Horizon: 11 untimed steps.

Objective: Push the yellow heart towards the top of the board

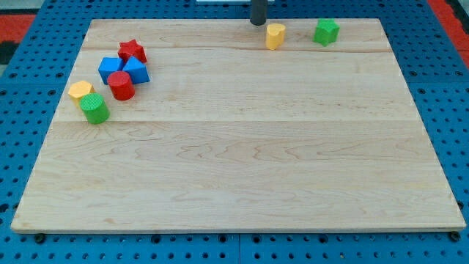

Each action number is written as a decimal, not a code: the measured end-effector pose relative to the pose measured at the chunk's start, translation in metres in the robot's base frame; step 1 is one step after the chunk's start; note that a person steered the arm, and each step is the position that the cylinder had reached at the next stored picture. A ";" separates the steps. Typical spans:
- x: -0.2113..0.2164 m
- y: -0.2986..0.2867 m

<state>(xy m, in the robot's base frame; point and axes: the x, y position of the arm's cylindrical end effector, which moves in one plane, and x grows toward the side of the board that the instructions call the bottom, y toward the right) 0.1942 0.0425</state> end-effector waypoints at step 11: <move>0.096 0.004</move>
